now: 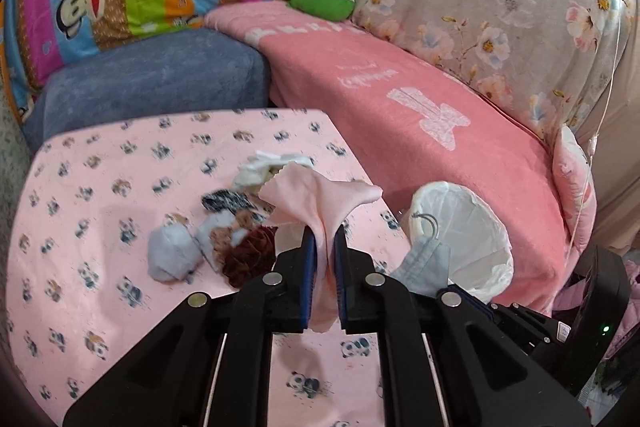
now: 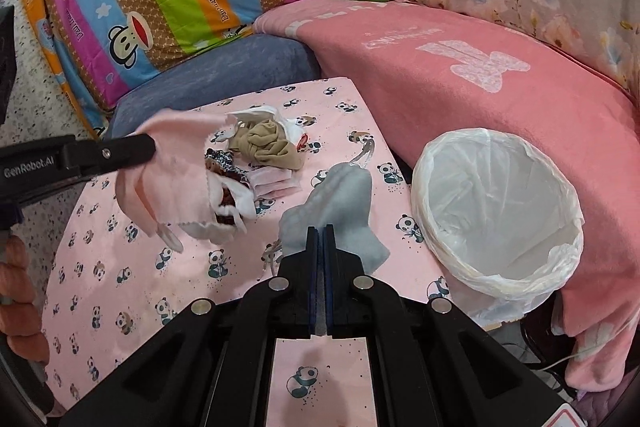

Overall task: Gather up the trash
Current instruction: 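Carry the grey pouch and pink cloth toward the white trash bin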

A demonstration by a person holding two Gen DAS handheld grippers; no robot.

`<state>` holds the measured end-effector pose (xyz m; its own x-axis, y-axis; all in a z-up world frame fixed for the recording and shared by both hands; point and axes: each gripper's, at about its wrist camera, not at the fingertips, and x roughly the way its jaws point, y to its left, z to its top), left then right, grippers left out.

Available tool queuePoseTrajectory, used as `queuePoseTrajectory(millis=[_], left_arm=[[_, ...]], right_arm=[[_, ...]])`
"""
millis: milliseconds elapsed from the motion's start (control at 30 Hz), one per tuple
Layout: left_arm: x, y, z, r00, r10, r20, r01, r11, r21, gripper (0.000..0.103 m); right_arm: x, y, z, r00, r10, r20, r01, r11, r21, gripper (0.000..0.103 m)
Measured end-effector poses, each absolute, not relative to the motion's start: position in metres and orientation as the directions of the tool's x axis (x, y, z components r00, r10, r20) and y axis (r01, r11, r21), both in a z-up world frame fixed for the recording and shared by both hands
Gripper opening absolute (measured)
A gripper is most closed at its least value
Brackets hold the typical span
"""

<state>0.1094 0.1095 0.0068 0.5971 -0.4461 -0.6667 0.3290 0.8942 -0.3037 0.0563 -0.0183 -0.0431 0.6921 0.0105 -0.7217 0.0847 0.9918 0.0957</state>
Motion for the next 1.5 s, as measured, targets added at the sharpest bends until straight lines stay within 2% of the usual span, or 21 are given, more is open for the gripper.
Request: queuePoseTrajectory(millis=[100,433,467,500,533,567,700,867,1000,1133,1500], left_arm=[[0.112,0.109,-0.013,0.558,-0.447,-0.699,0.306,0.894,-0.327,0.01],[0.105,0.114,-0.034,0.53,-0.419,-0.737,0.275,0.907,-0.317,0.009],[0.105,0.115,-0.037,0.517,-0.42,-0.745,0.274,0.907,-0.321,0.011],[0.106,0.115,-0.041,0.503,-0.413,-0.759,0.266,0.91,-0.319,0.024],[0.106,0.116,-0.047,0.487,-0.407,-0.773,0.254,0.912,-0.321,0.043],[0.105,0.117,-0.051,0.483,-0.404,-0.777,0.243,0.914,-0.324,0.048],[0.093,0.117,-0.069,0.482,-0.391,-0.784,0.254,0.919,-0.302,0.049],[0.082,0.108,-0.088,0.469,-0.365,-0.804,0.292,0.924,-0.249,0.044],[0.083,0.103,-0.102,0.433,-0.369,-0.823,0.308,0.918,-0.249,0.015],[0.084,0.105,-0.109,0.42,-0.374,-0.827,0.306,0.916,-0.259,0.003],[0.083,0.119,-0.077,0.479,-0.389,-0.787,0.305,0.914,-0.267,0.0]], right_arm=[[0.054,-0.019,-0.047,0.687,0.016,-0.726,0.086,0.991,0.103,0.003],[0.055,-0.017,-0.052,0.681,0.028,-0.732,0.083,0.99,0.115,0.003],[0.056,-0.017,-0.052,0.679,0.029,-0.733,0.081,0.99,0.115,0.003],[0.056,-0.016,-0.052,0.679,0.03,-0.734,0.081,0.99,0.115,0.003],[0.056,-0.015,-0.053,0.677,0.03,-0.736,0.08,0.99,0.114,0.003],[0.057,-0.014,-0.054,0.675,0.03,-0.737,0.079,0.99,0.113,0.003],[0.057,-0.012,-0.056,0.67,0.03,-0.742,0.078,0.991,0.111,0.003],[0.056,-0.01,-0.055,0.669,0.031,-0.743,0.075,0.991,0.109,0.003],[0.056,-0.01,-0.056,0.668,0.031,-0.744,0.074,0.991,0.107,0.003],[0.056,-0.01,-0.055,0.669,0.03,-0.743,0.075,0.991,0.108,0.003],[0.054,-0.015,-0.045,0.689,0.031,-0.725,0.078,0.99,0.117,0.003]])
